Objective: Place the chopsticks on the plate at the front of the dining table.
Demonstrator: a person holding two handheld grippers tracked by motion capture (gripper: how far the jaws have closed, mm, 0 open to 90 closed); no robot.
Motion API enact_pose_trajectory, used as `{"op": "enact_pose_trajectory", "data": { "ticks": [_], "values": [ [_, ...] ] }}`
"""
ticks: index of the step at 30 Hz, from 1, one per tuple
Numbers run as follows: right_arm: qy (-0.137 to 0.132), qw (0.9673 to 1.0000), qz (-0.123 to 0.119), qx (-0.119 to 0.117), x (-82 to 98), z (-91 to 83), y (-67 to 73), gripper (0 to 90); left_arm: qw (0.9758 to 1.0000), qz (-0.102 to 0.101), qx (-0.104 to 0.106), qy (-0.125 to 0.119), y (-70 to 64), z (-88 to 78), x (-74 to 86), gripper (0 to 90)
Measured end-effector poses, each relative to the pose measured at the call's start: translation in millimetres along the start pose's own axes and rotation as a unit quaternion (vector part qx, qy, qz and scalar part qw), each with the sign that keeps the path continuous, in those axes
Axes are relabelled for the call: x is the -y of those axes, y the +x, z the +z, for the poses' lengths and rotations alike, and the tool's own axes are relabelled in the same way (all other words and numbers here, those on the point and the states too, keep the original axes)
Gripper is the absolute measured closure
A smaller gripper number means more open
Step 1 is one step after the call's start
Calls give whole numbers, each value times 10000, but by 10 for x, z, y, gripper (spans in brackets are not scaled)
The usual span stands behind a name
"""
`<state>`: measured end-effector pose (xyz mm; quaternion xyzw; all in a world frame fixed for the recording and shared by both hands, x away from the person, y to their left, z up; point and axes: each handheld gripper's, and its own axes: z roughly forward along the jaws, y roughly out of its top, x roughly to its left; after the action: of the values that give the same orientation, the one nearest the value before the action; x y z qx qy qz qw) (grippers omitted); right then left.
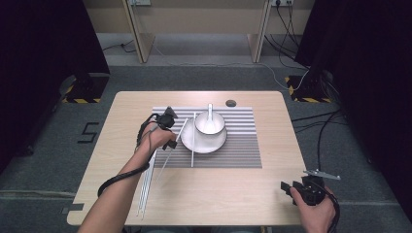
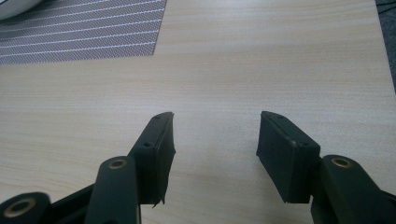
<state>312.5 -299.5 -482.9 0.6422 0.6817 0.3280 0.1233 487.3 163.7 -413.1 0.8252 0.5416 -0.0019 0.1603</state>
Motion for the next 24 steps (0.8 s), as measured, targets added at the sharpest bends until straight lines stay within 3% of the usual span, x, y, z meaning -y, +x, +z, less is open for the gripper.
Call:
{"op": "enact_pose_trajectory", "data": {
  "ticks": [8, 24],
  "values": [
    [9, 10000, 17, -11, 0, 5, 4, 463, 9999, -129, -37, -102, 22, 21, -25, 850],
    [30, 10000, 70, -19, 2, 11, -5, 463, 9993, -326, 86, -151, 43, 100, -117, 849]
  ]
}}
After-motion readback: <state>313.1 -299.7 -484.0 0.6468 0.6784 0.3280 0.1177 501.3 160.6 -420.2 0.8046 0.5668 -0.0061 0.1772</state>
